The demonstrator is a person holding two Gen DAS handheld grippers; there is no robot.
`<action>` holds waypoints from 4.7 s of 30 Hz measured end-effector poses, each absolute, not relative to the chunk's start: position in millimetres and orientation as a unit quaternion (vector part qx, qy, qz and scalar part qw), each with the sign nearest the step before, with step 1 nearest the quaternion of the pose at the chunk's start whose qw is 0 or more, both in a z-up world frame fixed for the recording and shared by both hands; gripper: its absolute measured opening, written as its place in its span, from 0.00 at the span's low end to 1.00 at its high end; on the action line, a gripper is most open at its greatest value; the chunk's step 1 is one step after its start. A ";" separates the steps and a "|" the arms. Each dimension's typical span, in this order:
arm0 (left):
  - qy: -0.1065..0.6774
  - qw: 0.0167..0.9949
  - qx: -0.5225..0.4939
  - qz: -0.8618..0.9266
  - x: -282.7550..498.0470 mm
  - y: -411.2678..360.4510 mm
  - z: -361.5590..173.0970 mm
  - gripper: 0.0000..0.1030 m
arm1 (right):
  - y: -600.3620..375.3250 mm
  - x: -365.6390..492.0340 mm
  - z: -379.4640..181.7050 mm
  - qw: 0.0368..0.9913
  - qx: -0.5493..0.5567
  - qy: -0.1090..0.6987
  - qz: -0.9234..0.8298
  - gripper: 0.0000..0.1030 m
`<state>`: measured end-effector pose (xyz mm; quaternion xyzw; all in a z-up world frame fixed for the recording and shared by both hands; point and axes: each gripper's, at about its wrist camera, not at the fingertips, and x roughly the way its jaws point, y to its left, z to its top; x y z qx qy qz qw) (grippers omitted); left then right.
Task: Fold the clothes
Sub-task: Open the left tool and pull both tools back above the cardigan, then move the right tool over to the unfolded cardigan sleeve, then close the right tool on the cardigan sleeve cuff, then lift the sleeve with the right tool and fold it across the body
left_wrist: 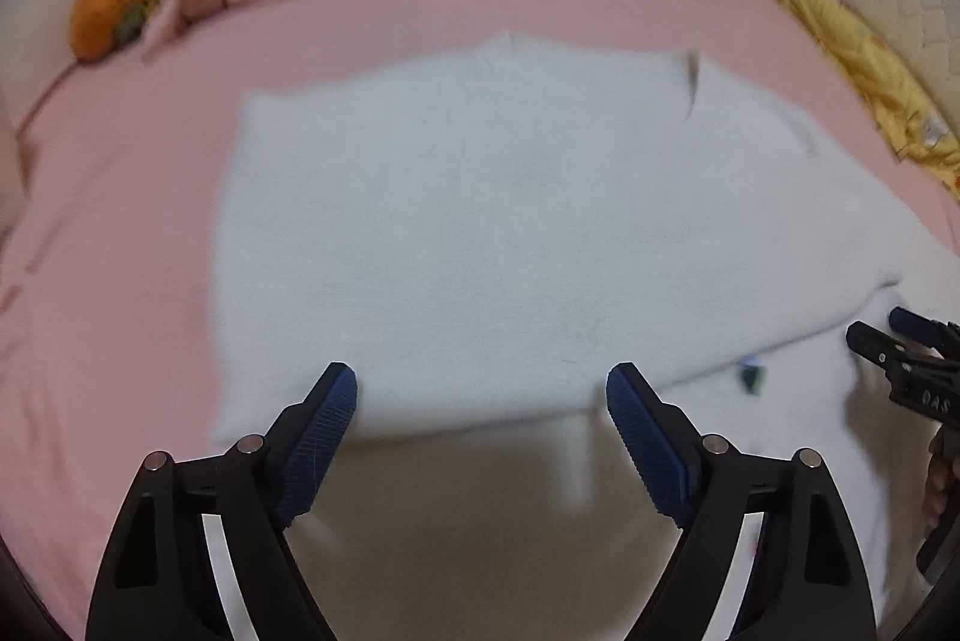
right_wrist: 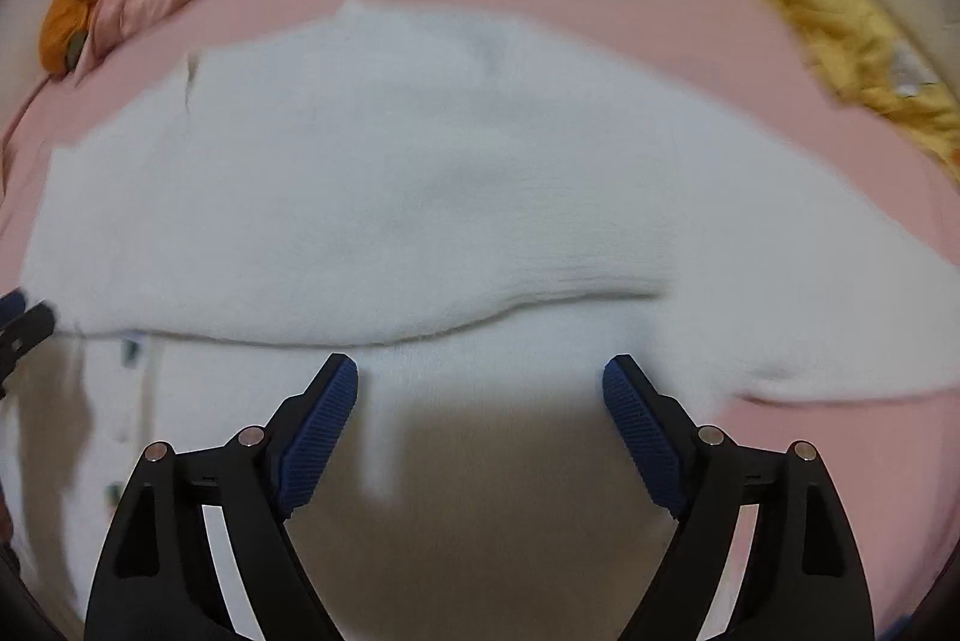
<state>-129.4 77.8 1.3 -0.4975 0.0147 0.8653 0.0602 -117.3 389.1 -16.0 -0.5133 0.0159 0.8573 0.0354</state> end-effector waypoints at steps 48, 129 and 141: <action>0.017 0.020 -0.463 0.886 105.2 103.2 7.5 0.89 | 316.8 127.7 54.6 -0.025 -0.380 0.005 0.924 1.00; 0.018 -0.038 -0.538 0.842 43.0 106.8 -60.9 1.00 | 828.4 -22.7 -9.8 0.207 -0.316 0.490 0.786 0.05; -0.047 -0.021 -0.512 0.857 44.9 88.2 -46.3 1.00 | 546.3 -143.4 100.8 0.012 -0.371 0.250 0.894 0.06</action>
